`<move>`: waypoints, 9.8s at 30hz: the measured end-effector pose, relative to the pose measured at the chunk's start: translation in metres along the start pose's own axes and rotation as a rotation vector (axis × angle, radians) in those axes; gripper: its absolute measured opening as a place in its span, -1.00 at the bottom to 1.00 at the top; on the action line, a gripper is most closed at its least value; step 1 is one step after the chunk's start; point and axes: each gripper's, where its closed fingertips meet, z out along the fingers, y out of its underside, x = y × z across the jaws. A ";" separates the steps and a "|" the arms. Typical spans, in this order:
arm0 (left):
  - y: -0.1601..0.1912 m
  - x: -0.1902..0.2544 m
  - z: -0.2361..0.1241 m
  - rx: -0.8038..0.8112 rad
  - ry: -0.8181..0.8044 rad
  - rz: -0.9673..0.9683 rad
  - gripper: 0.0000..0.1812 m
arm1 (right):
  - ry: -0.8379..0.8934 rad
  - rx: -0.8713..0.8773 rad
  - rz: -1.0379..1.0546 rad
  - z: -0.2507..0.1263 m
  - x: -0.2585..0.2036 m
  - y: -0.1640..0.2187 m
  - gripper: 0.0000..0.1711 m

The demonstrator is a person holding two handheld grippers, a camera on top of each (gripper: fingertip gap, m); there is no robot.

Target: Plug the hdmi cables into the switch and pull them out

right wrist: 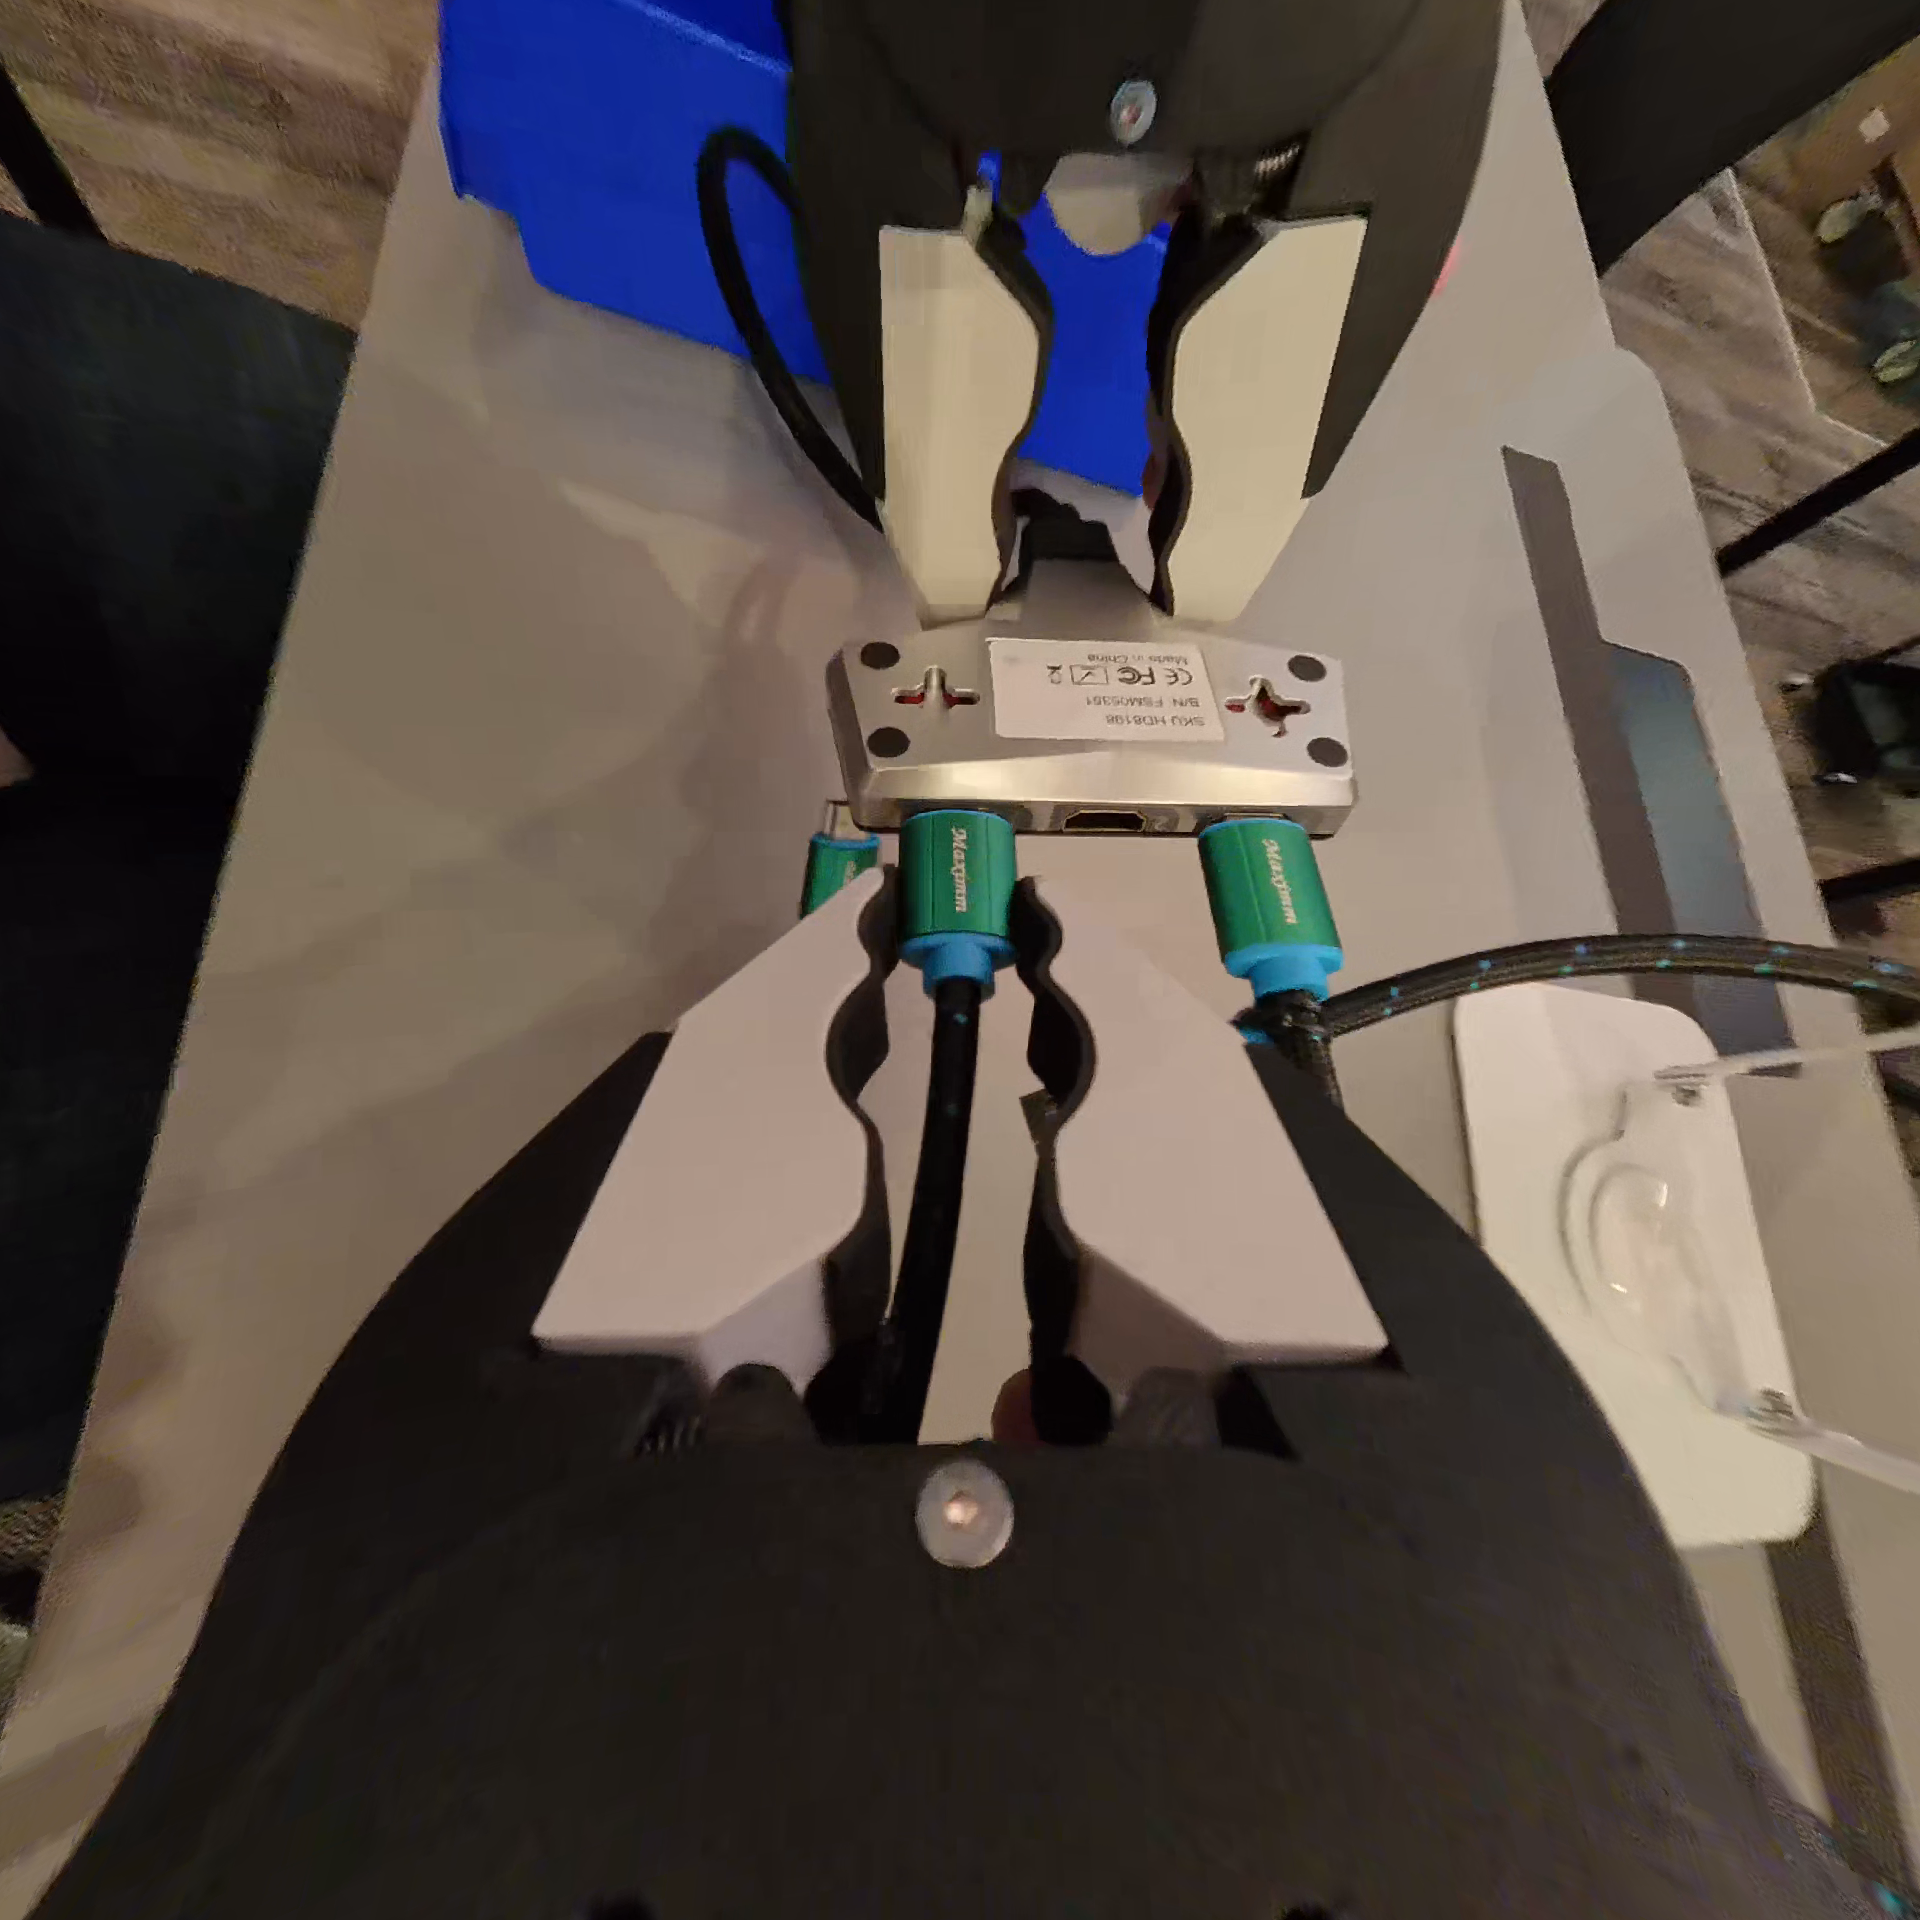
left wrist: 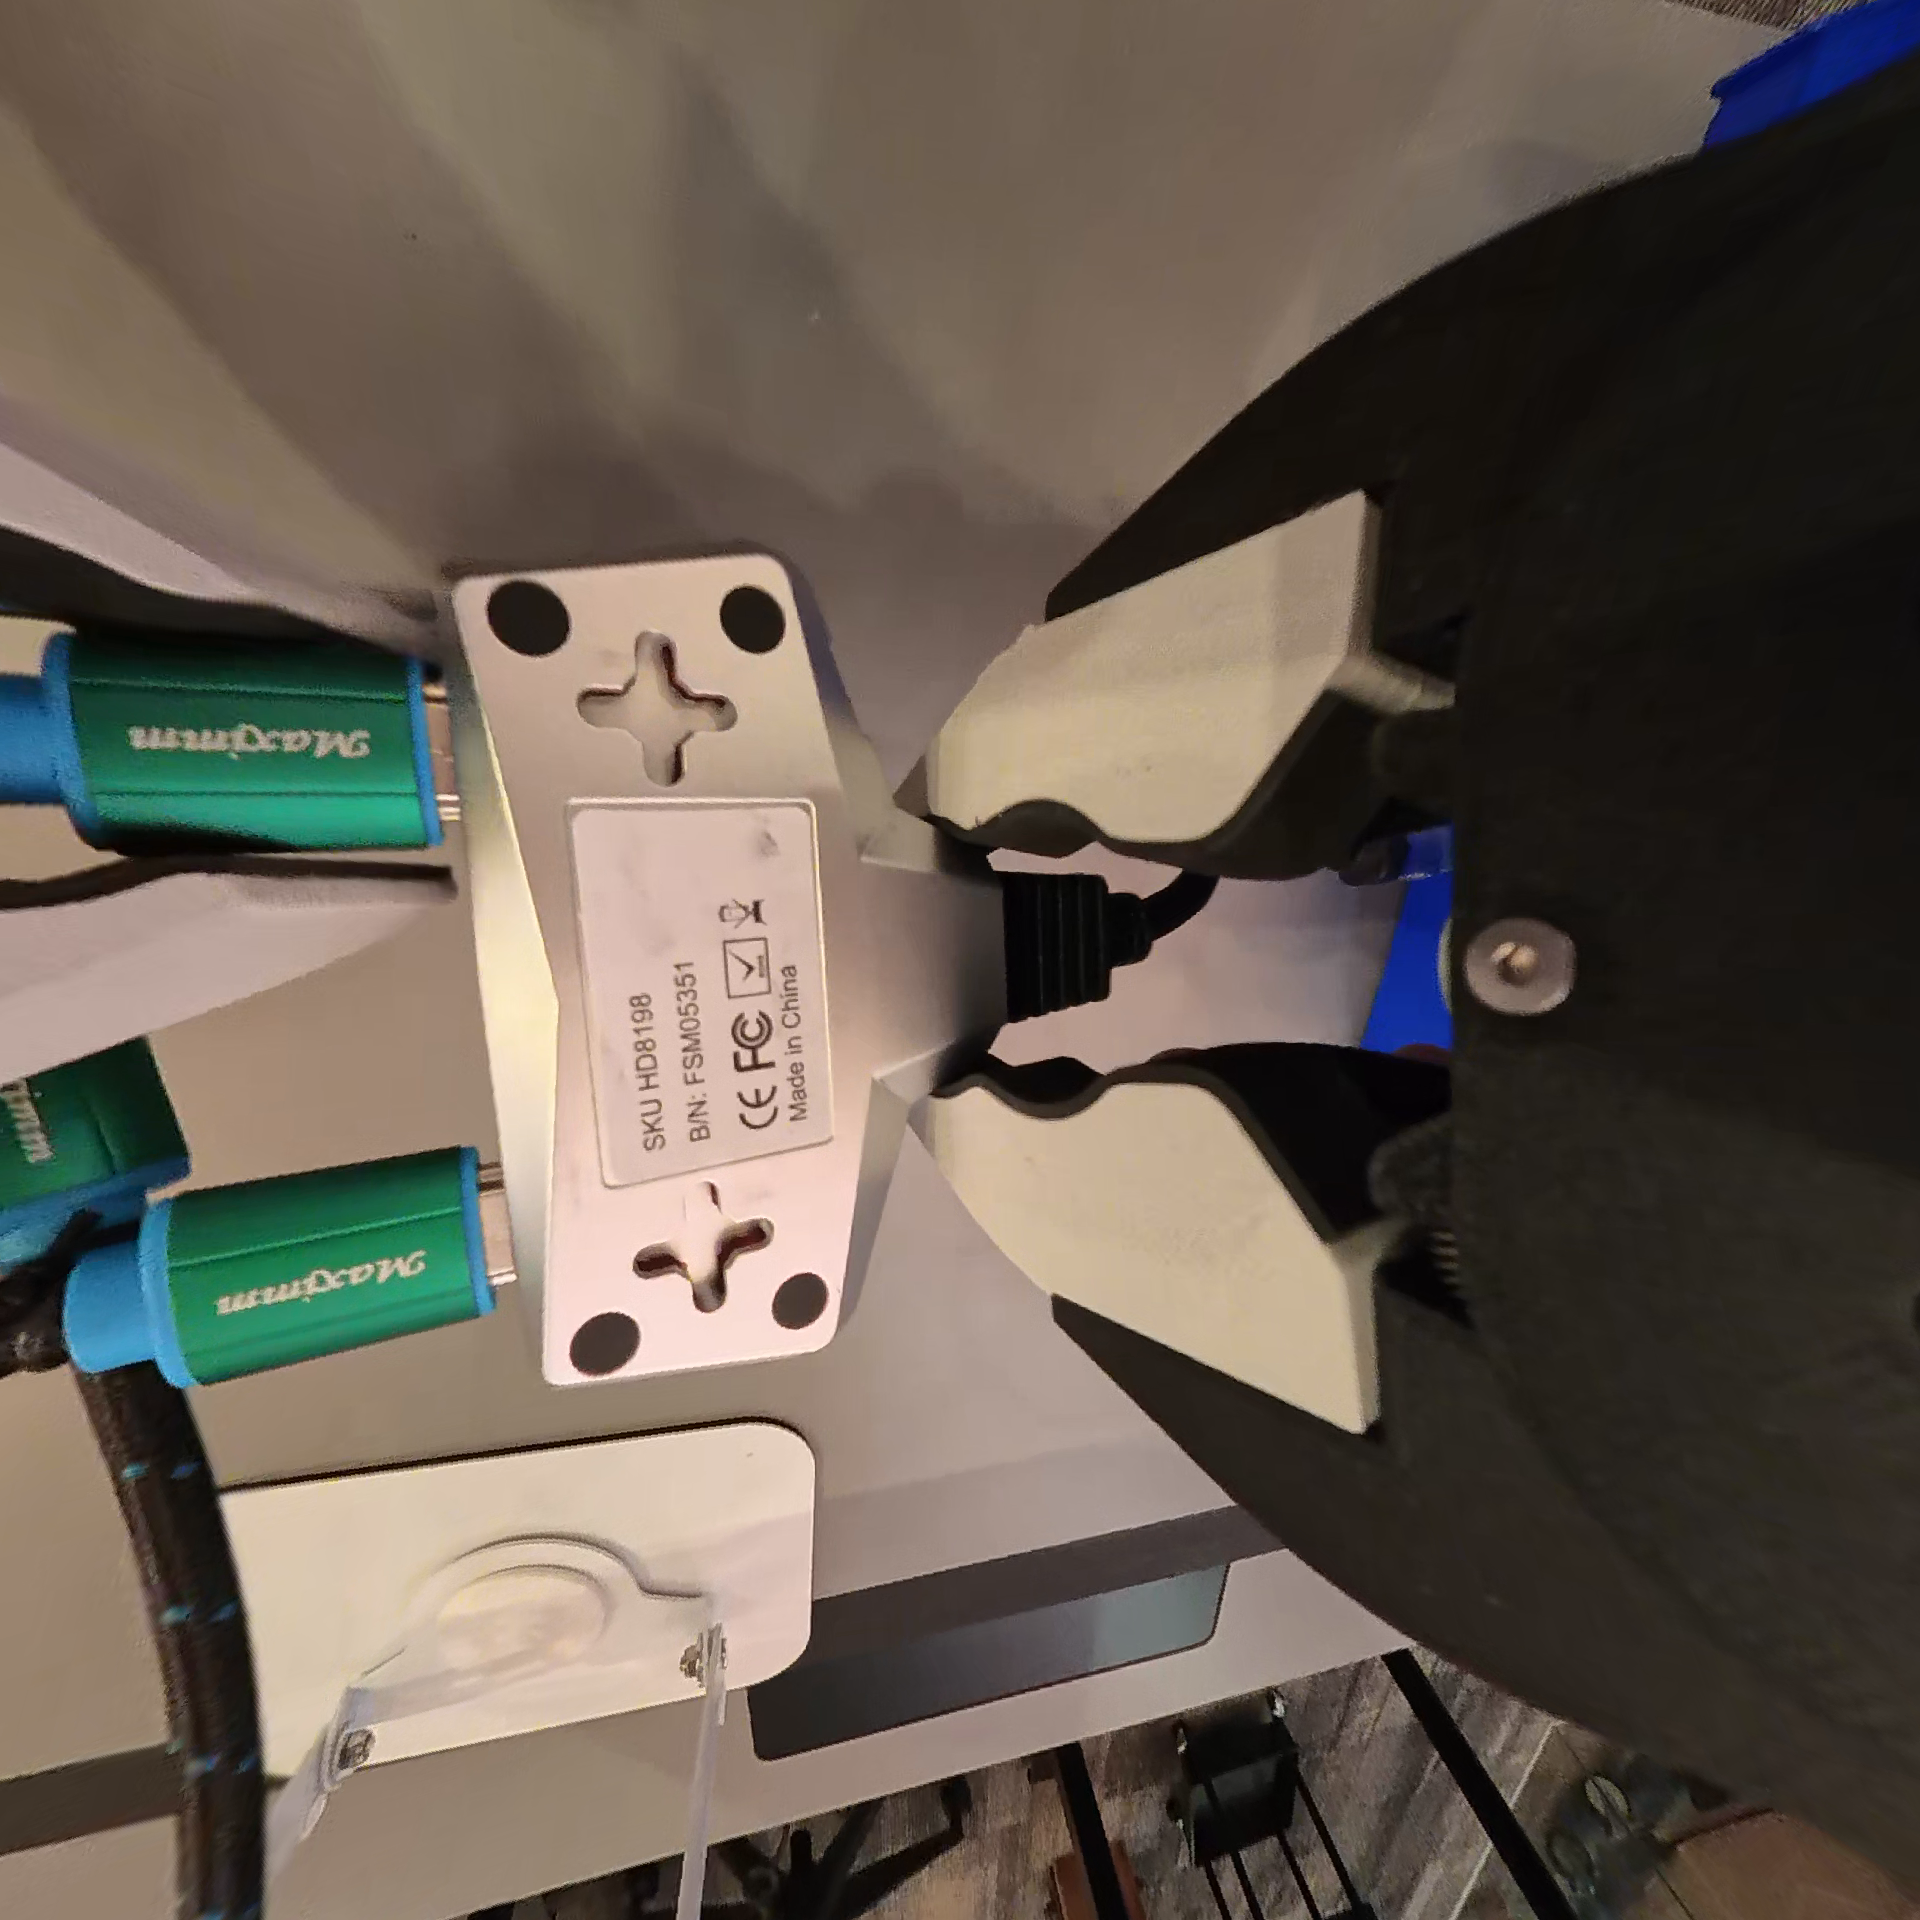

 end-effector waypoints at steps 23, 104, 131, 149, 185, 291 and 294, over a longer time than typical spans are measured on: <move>-0.012 -0.002 -0.013 0.158 -0.027 -0.011 -0.59 | -0.036 0.226 0.128 -0.010 -0.004 -0.017 -0.78; -0.036 0.000 0.004 -0.008 0.009 0.107 0.55 | 0.036 0.269 0.199 -0.007 -0.004 -0.023 -0.78; -0.066 -0.045 -0.024 -0.046 -0.814 0.589 -0.62 | 0.066 0.333 0.470 -0.023 0.022 -0.025 -0.79; -0.071 -0.068 -0.052 -0.011 -0.993 0.490 -0.75 | 0.114 0.483 0.533 -0.048 0.036 -0.042 -0.70; -0.077 -0.070 -0.071 0.072 -1.024 0.394 -0.77 | 0.302 0.447 0.283 -0.047 0.044 -0.060 -0.79; -0.021 -0.075 -0.119 0.195 -1.029 0.056 -0.77 | 0.596 0.419 0.325 -0.288 0.068 -0.046 -0.79; -0.023 -0.071 -0.116 0.212 -1.018 0.056 -0.77 | 0.651 0.383 0.339 -0.313 0.064 -0.019 -0.79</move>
